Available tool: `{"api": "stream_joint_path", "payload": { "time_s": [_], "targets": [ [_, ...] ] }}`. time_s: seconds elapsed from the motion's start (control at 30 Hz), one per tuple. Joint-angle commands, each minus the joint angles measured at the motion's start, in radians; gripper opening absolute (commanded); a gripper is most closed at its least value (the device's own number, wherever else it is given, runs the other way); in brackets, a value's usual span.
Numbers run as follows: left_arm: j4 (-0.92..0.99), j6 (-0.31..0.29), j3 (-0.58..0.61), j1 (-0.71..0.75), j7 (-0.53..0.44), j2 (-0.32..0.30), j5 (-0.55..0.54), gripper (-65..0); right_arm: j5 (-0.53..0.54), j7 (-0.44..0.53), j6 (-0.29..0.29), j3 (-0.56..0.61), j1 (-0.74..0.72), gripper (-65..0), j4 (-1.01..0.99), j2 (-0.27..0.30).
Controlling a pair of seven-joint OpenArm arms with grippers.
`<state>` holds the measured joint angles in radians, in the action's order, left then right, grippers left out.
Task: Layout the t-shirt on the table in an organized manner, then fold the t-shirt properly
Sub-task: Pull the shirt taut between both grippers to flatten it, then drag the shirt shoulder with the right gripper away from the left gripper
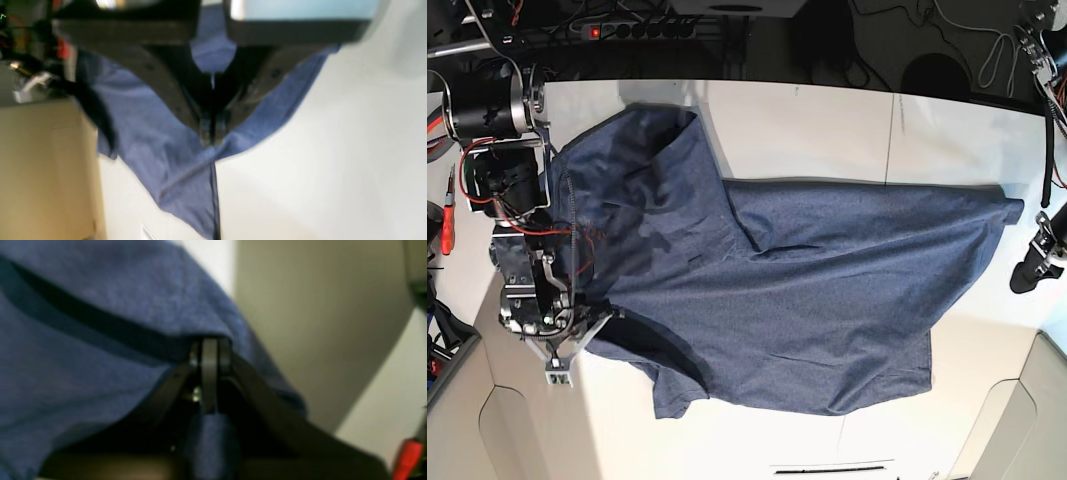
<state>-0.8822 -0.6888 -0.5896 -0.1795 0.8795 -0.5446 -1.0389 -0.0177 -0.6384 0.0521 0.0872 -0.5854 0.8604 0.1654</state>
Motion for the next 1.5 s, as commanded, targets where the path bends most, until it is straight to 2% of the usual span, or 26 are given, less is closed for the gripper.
{"api": "stream_joint_path", "payload": {
  "time_s": [0.0, 0.1, 0.27, 0.37, 0.43, 0.53, 0.67, 0.83, 1.03, 1.23, 1.47],
  "targets": [
    [-0.014, -0.009, -0.007, -0.015, -0.008, -0.021, -0.029, -65.0, 0.002, 0.000, -0.004, -0.002, -0.034, -65.0, 0.053, 0.003],
    [-0.014, -0.009, 0.008, -0.030, -0.032, -0.018, -0.023, -65.0, 0.052, -0.064, 0.011, -0.002, -0.034, -65.0, 0.152, 0.003],
    [-0.013, -0.009, 0.111, -0.106, -0.134, -0.018, 0.101, -65.0, 0.265, -0.207, 0.175, -0.002, -0.032, -65.0, 0.288, -0.037],
    [-0.013, -0.009, 0.218, -0.179, -0.198, -0.018, 0.201, -65.0, 0.426, -0.314, 0.277, -0.002, -0.026, -65.0, 0.311, -0.101],
    [-0.013, -0.003, 0.299, -0.233, -0.260, -0.018, 0.283, -65.0, 0.498, -0.342, 0.330, -0.002, 0.002, -65.0, 0.311, -0.154],
    [-0.013, 0.094, 0.419, -0.310, -0.326, -0.015, 0.399, -65.0, 0.534, -0.356, 0.380, 0.000, 0.079, -65.0, 0.310, -0.234],
    [0.004, 0.156, 0.552, -0.400, -0.367, 0.012, 0.515, -65.0, 0.524, -0.364, 0.408, 0.026, 0.196, -65.0, 0.310, -0.288],
    [0.115, 0.207, 0.652, -0.468, -0.449, 0.079, 0.631, -65.0, 0.473, -0.429, 0.407, 0.086, 0.299, -65.0, 0.311, -0.271],
    [0.269, 0.207, 0.663, -0.482, -0.550, 0.150, 0.708, -65.0, 0.479, -0.515, 0.404, 0.092, 0.393, -65.0, 0.313, -0.217],
    [0.295, 0.206, 0.663, -0.484, -0.566, 0.153, 0.719, -65.0, 0.561, -0.563, 0.406, 0.092, 0.491, -65.0, 0.361, -0.146],
    [0.295, 0.206, 0.663, -0.485, -0.577, 0.148, 0.719, -65.0, 0.562, -0.570, 0.409, 0.092, 0.637, -65.0, 0.546, -0.071]
  ]
}}
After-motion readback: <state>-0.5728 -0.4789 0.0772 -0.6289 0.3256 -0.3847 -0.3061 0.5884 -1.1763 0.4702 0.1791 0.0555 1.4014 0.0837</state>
